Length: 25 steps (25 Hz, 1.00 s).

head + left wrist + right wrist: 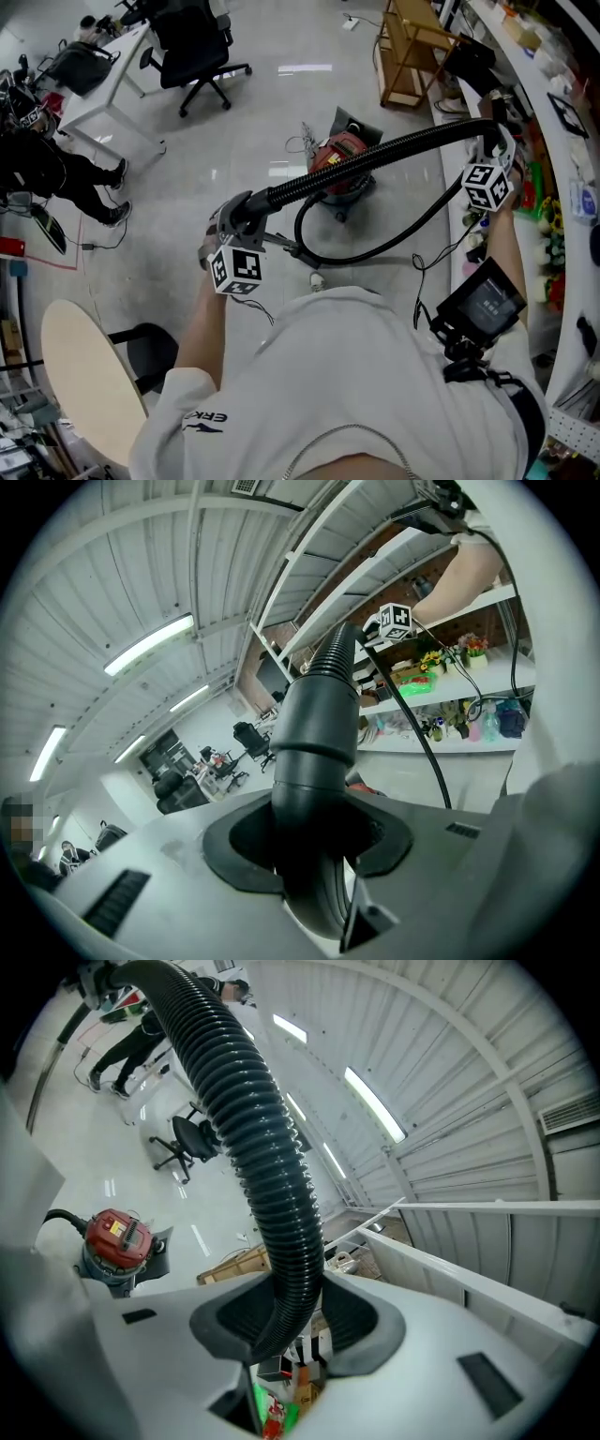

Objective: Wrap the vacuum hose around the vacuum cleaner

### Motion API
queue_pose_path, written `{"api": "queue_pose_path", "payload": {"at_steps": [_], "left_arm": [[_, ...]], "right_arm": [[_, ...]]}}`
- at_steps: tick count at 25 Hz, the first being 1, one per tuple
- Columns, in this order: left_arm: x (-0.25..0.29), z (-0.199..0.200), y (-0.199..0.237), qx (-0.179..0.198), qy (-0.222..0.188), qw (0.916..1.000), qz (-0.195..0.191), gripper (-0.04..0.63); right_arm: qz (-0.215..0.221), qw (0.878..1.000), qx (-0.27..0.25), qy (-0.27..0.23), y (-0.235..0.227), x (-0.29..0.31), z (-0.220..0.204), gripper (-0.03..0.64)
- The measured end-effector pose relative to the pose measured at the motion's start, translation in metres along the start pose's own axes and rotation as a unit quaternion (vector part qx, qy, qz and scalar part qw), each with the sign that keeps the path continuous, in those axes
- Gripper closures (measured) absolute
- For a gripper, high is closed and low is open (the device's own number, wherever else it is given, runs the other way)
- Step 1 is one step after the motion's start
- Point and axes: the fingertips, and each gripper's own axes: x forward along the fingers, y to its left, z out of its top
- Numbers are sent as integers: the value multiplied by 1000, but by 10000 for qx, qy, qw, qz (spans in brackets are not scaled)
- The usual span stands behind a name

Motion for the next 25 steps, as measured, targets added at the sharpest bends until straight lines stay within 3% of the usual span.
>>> {"api": "queue_pose_path", "payload": {"at_steps": [14,25], "left_arm": [[30,-8,26,-268,-61,9996,73,457],[84,19,39,-366,244,9989,138,457]], "right_arm": [[-49,9991,-378,-191,-18,53,58,459],[326,9980,-329,-438,-2,165,74,459]]}}
